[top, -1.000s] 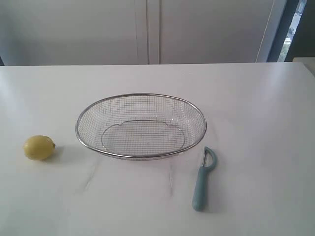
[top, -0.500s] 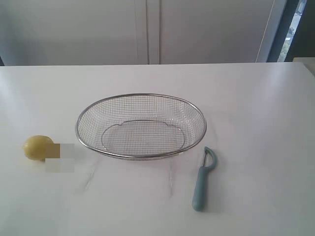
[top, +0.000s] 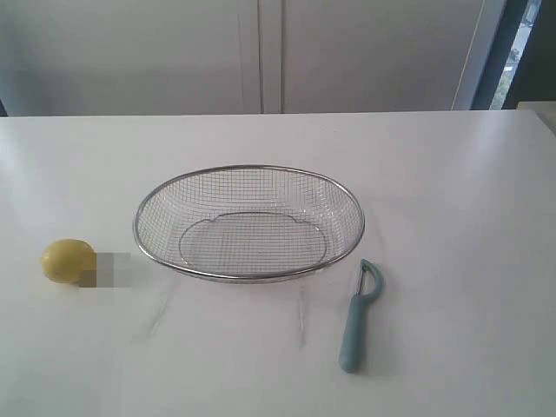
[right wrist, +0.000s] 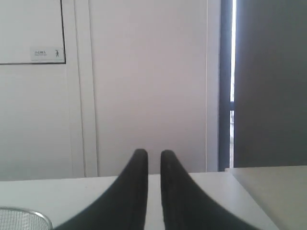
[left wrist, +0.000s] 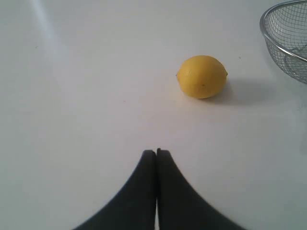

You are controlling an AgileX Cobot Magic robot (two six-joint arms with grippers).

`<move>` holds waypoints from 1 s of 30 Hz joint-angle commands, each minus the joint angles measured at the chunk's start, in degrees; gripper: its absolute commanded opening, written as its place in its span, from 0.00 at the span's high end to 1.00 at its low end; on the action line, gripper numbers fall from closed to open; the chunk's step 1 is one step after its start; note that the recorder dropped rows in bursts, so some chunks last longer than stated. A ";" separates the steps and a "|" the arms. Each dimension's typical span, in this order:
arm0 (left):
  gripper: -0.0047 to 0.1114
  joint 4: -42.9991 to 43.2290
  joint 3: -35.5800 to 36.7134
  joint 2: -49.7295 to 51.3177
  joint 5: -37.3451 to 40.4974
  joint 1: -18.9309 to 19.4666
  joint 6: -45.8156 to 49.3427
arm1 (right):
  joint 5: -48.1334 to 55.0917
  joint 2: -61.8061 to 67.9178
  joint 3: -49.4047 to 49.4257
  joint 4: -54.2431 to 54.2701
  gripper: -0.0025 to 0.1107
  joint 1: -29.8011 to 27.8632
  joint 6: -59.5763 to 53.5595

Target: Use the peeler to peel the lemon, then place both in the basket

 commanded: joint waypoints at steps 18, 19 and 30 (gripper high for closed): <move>0.96 -0.23 -0.34 0.34 0.30 -0.36 -0.15 | -12.53 0.13 -0.29 0.31 0.98 -0.04 0.41; 0.96 -0.23 -0.34 0.34 0.30 -0.36 -0.15 | -16.15 0.13 -0.29 0.31 0.98 -0.04 0.41; 0.96 -0.23 -0.34 0.34 0.30 -0.36 -0.15 | -20.35 0.21 -5.85 10.28 0.98 -0.04 0.41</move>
